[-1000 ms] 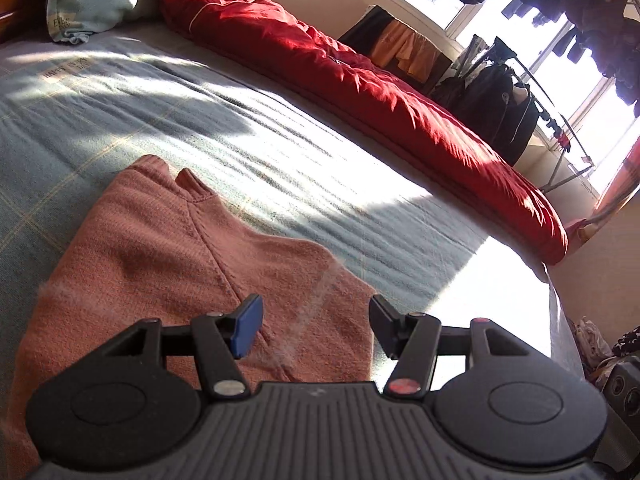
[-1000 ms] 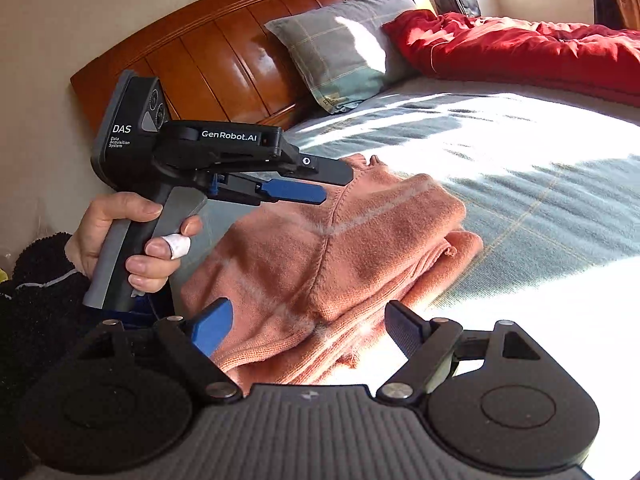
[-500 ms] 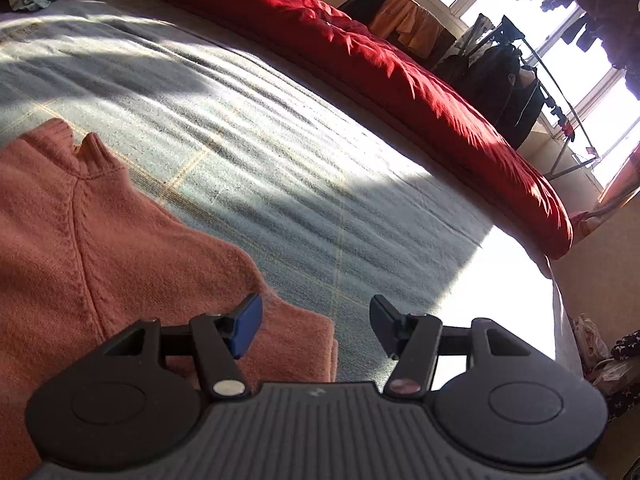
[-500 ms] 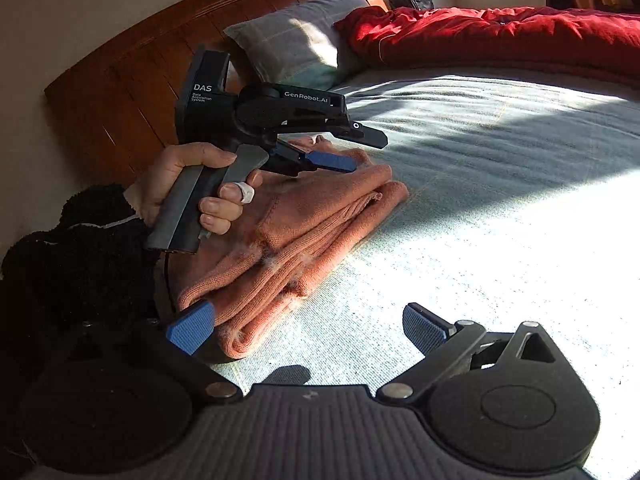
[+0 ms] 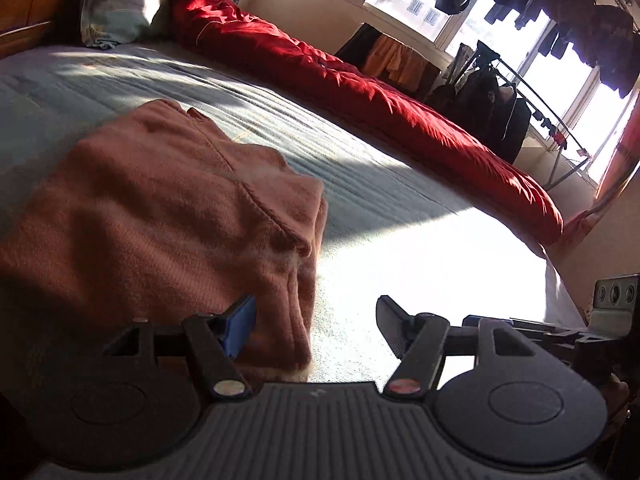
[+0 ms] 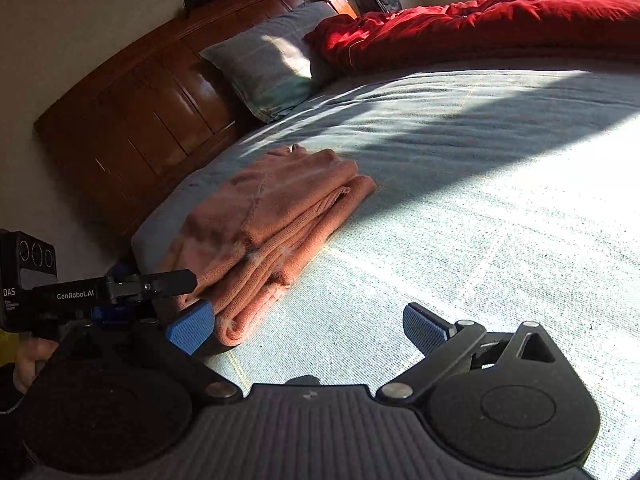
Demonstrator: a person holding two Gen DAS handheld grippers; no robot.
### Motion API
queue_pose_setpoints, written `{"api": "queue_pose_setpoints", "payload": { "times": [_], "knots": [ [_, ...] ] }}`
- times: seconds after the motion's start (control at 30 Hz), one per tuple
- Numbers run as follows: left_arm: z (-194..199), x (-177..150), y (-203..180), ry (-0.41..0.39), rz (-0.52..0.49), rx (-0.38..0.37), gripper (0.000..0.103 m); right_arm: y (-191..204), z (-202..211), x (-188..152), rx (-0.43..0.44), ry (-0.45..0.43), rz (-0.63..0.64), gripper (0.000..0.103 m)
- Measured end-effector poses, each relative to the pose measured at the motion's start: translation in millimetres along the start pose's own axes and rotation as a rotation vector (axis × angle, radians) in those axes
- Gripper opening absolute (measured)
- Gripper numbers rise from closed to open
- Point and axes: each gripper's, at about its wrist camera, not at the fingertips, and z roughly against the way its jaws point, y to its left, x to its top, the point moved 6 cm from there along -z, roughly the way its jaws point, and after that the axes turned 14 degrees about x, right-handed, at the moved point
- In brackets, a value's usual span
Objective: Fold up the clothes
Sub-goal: 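Open the right gripper and withdraw both grippers from the sweater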
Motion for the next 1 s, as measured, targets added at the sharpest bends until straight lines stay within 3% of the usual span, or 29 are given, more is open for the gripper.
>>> {"api": "queue_pose_setpoints", "payload": {
  "times": [0.1, 0.3, 0.5, 0.6, 0.67, 0.8, 1.0],
  "knots": [
    [-11, -16, -15, -0.004, -0.05, 0.023, 0.077, -1, 6, -4, -0.013, -0.003, -0.014, 0.102],
    [6, -4, -28, -0.059, -0.131, 0.068, 0.079, -3, 20, -11, -0.036, -0.018, -0.02, 0.102],
    [15, 23, 33, -0.176, 0.002, 0.204, 0.079, -9, 20, -10, -0.039, -0.018, -0.03, 0.102],
    [-7, 19, 73, -0.061, 0.113, 0.277, 0.079, -11, 17, -9, -0.032, -0.014, -0.027, 0.102],
    [-10, 12, 86, -0.036, 0.159, 0.292, 0.077, -12, 14, -6, -0.036, -0.008, -0.014, 0.102],
    [14, 10, 77, -0.102, 0.156, 0.231, 0.079, -8, 1, 26, 0.014, -0.005, 0.04, 0.102],
    [15, 24, 67, -0.091, 0.045, 0.286, 0.079, 6, -58, 116, 0.156, 0.048, 0.116, 0.093]
  ]
}}
